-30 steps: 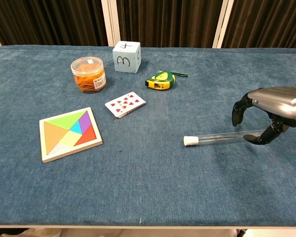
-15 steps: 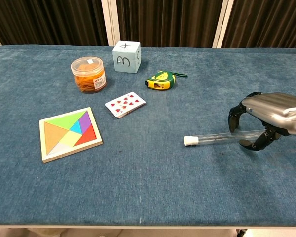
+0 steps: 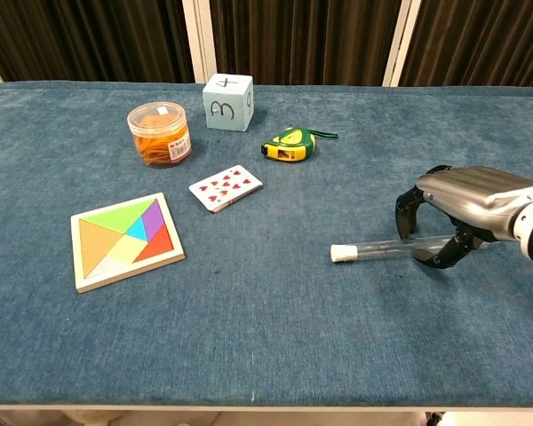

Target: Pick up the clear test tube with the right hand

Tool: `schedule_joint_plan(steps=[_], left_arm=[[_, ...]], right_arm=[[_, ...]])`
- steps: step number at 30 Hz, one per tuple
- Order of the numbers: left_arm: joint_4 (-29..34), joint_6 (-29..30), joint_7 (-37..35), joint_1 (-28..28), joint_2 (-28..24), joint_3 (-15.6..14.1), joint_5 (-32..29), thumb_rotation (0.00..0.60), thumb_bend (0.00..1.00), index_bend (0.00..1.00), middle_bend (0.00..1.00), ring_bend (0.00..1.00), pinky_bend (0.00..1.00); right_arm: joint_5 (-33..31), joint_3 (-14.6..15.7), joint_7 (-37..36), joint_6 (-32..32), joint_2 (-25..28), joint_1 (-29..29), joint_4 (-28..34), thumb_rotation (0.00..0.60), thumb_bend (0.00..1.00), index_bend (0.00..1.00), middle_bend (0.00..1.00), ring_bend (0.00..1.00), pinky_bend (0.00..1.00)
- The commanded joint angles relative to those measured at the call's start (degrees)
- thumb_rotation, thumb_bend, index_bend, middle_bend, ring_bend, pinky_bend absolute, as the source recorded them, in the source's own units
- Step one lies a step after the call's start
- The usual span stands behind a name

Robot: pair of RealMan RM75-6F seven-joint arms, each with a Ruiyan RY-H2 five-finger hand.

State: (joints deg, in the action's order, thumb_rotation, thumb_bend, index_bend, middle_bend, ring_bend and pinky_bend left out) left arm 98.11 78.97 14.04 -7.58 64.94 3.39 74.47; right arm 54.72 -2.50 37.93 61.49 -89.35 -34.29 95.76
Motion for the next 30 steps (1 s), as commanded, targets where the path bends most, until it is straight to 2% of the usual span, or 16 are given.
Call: schedule_joint_plan(steps=[1, 22, 30], left_arm=[[0.0, 0.0, 0.1, 0.0, 0.0, 0.0, 0.0, 0.6, 0.37, 0.14, 0.0, 0.0, 0.04], [0.1, 0.1, 0.1, 0.0, -0.1, -0.2, 0.2, 0.6, 0.37, 0.14, 0.0, 0.0, 0.04], [0.1, 0.3, 0.1, 0.1, -0.1, -0.3, 0.4, 0.6, 0.37, 0.14, 0.0, 0.0, 0.04]], right_arm=[[-0.2, -0.1, 0.3, -0.1, -0.2, -0.3, 0.0, 0.6, 0.5, 0.53, 0.44, 0.24, 0.0], [-1.6, 0.0, 1.3, -0.7, -1.8, -1.6, -0.5, 0.6, 0.5, 0.55, 0.47, 0.27, 0.0], [-1.9, 0.0, 1.0, -1.2, -2.3, -2.0, -0.9, 0.6, 0.61, 0.59, 0.51, 0.3, 0.0]])
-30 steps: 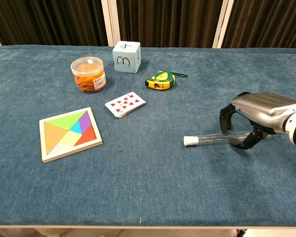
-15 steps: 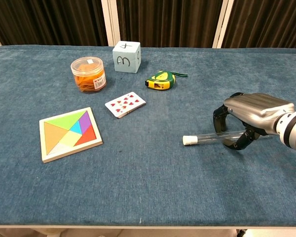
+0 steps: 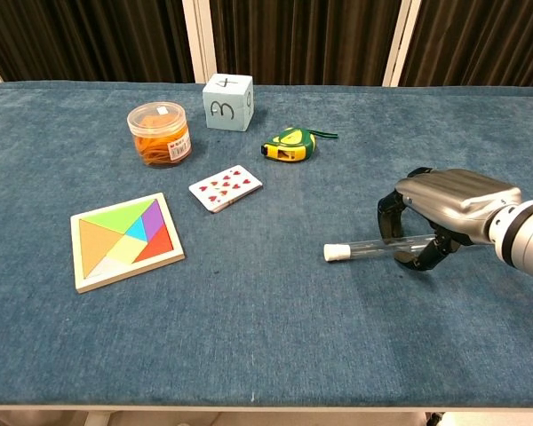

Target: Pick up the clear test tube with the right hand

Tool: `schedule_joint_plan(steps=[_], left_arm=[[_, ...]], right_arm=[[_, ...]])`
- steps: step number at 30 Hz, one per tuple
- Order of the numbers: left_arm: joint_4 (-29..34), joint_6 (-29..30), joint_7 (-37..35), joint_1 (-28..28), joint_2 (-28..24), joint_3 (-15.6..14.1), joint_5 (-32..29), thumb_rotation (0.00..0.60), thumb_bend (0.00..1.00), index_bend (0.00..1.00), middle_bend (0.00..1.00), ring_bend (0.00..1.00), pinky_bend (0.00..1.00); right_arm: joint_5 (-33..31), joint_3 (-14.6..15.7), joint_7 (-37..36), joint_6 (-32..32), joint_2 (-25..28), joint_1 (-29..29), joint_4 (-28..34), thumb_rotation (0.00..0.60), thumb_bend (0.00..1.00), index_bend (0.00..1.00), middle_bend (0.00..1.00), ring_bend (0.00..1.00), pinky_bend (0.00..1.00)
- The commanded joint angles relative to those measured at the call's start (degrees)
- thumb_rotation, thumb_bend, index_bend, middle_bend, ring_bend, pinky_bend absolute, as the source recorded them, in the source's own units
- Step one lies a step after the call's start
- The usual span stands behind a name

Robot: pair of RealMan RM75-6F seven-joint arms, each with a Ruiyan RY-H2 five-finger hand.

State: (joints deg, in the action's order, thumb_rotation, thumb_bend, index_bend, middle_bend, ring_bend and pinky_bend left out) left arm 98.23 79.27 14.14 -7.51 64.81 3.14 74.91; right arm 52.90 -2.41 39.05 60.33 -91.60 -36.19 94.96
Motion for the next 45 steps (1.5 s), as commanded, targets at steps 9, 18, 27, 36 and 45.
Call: schedule_joint_plan(steps=[9, 18, 27, 36, 45], left_arm=[[0.1, -0.2, -0.1, 0.0, -0.1, 0.0, -0.2, 0.6, 0.37, 0.14, 0.0, 0.0, 0.04], [0.3, -0.2, 0.1, 0.0, -0.2, 0.0, -0.4, 0.6, 0.37, 0.14, 0.0, 0.01, 0.04], [0.3, 0.0, 0.2, 0.1, -0.1, 0.0, -0.4, 0.6, 0.37, 0.14, 0.0, 0.01, 0.04], [0.3, 0.1, 0.5, 0.1, 0.1, 0.0, -0.5, 0.6, 0.37, 0.14, 0.0, 0.01, 0.04], [0.4, 0.0, 0.5, 0.1, 0.1, 0.2, -0.9, 0.6, 0.37, 0.14, 0.0, 0.01, 0.04]], right_arm=[[1.2, -0.2, -1.1, 0.7, -0.3, -0.1, -0.3, 0.6, 0.64, 0.63, 0.52, 0.31, 0.0], [2.2, -0.4, -2.0, 0.8, -0.1, -0.1, -0.3, 0.6, 0.64, 0.66, 0.53, 0.31, 0.0], [3.9, -2.8, -3.0, 3.0, 3.9, -0.1, 4.0, 0.6, 0.64, 0.66, 0.54, 0.31, 0.0], [0.4, -9.4, -5.1, 1.0, 11.1, -3.1, 9.8, 0.6, 0.64, 0.66, 0.54, 0.31, 0.0], [-4.0, -16.1, -6.7, 0.6, 13.3, -7.5, 10.3, 0.6, 0.64, 0.66, 0.54, 0.31, 0.0]])
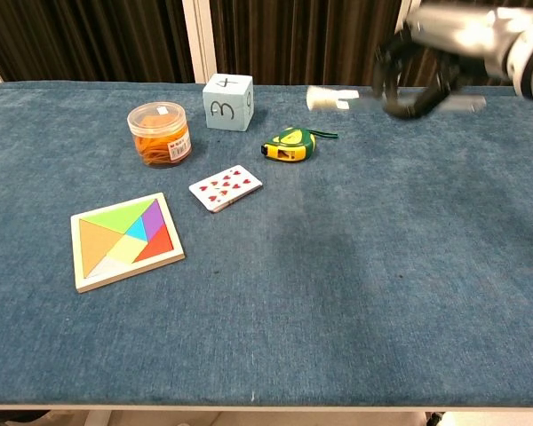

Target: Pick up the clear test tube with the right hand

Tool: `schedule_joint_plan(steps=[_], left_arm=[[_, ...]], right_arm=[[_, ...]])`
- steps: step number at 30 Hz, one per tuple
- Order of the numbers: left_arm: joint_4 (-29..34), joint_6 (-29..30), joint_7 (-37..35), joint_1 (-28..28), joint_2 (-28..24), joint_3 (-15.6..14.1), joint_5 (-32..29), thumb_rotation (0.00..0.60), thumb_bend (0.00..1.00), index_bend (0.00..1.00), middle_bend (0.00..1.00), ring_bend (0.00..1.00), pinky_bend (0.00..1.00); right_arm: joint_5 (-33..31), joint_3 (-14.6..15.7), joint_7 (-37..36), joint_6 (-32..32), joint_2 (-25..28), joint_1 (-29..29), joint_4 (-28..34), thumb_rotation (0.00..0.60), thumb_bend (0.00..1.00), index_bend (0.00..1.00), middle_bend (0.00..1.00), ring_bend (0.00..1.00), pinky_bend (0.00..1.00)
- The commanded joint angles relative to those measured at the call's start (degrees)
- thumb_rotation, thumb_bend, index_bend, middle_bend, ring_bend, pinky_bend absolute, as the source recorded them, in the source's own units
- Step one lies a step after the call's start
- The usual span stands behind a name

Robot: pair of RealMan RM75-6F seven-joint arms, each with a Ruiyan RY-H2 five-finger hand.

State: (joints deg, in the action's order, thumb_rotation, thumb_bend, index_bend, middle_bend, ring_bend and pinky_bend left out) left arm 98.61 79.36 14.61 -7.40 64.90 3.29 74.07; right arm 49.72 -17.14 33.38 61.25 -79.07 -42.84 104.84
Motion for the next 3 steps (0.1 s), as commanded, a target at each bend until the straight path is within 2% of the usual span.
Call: schedule_joint_plan(steps=[1, 3], left_arm=[[0.0, -0.2, 0.0, -0.1, 0.0, 0.0, -0.1, 0.6, 0.37, 0.14, 0.0, 0.01, 0.04], [-0.1, -0.2, 0.1, -0.1, 0.0, 0.0, -0.1, 0.6, 0.37, 0.14, 0.0, 0.01, 0.04]], right_arm=[[-1.1, -1.8, -1.4, -0.5, 1.0, -1.2, 0.5, 0.6, 0.64, 0.66, 0.54, 0.31, 0.0], [-1.9, -2.7, -2.1, -1.0, 1.5, -1.9, 0.3, 0.6, 0.64, 0.66, 0.54, 0.31, 0.0]])
